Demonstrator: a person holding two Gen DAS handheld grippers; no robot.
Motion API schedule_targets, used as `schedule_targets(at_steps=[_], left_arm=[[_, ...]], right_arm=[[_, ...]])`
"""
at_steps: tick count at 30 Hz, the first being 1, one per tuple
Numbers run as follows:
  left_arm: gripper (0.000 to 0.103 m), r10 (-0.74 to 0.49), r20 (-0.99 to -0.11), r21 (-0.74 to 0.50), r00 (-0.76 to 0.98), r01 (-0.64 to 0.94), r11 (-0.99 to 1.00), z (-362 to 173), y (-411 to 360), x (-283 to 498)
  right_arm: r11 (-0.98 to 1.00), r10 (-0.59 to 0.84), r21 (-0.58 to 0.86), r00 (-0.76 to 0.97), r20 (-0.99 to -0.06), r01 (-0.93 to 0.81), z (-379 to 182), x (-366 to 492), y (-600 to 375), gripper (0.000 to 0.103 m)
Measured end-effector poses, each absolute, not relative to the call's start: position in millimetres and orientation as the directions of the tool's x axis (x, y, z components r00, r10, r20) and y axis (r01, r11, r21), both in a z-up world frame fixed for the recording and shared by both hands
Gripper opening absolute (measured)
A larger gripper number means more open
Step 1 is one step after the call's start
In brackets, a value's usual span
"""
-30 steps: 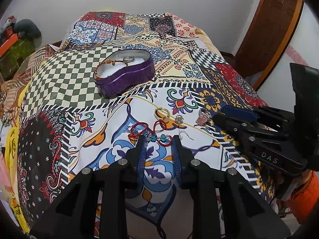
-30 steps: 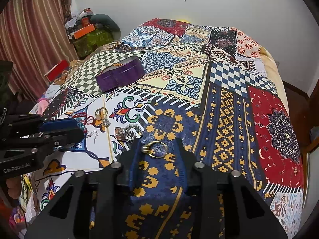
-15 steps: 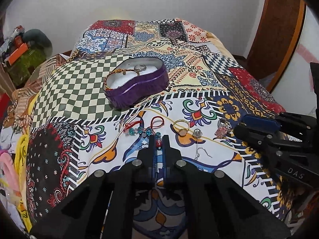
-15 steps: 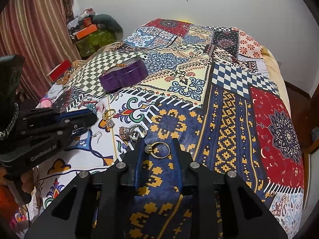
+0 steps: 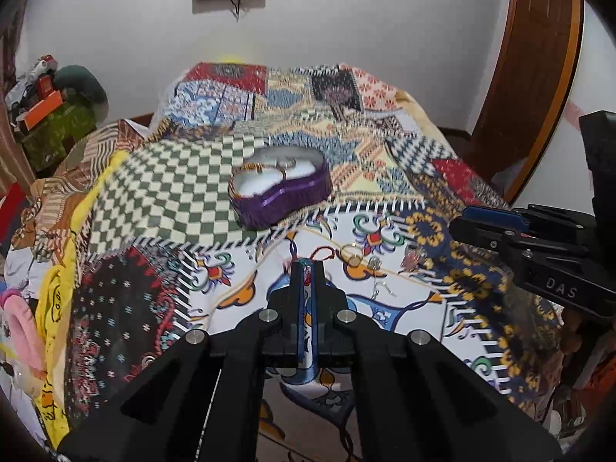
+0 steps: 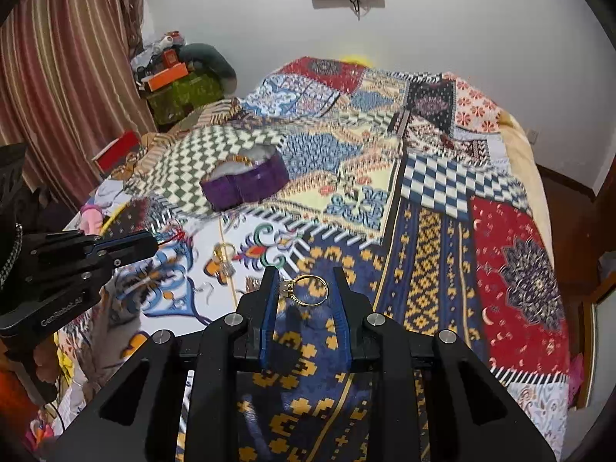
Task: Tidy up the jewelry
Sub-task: 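Carry the earring in left tool and gold ring in right tool over the tin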
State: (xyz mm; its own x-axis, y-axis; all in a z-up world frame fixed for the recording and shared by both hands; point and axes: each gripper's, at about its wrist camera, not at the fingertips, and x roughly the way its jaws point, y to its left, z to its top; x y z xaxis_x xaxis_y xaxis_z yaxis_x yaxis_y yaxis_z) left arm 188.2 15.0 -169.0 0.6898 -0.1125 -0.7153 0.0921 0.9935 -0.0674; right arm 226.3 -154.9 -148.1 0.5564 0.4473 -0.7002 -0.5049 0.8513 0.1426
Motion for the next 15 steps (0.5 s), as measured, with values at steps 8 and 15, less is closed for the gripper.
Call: schedule_targets(at_steps=[8,15], left_arm=[[0.001,-0.096,-0.648,-0.046,0.756,0.087,0.995,-135.8,19.5,177.3],[0.001,-0.090,-0.596,-0.051,0.798,0.074,0.996,-113.8,28.9,177.0]], right_arm=[[0.851,0.463,0.136,0.601,-0.652,-0.508,-120.7,224.4,-148.5,0.024],[0.842,0.480,0.123,0.626,-0.614,-0.525,-102.7,223.5,-135.4,0.024]])
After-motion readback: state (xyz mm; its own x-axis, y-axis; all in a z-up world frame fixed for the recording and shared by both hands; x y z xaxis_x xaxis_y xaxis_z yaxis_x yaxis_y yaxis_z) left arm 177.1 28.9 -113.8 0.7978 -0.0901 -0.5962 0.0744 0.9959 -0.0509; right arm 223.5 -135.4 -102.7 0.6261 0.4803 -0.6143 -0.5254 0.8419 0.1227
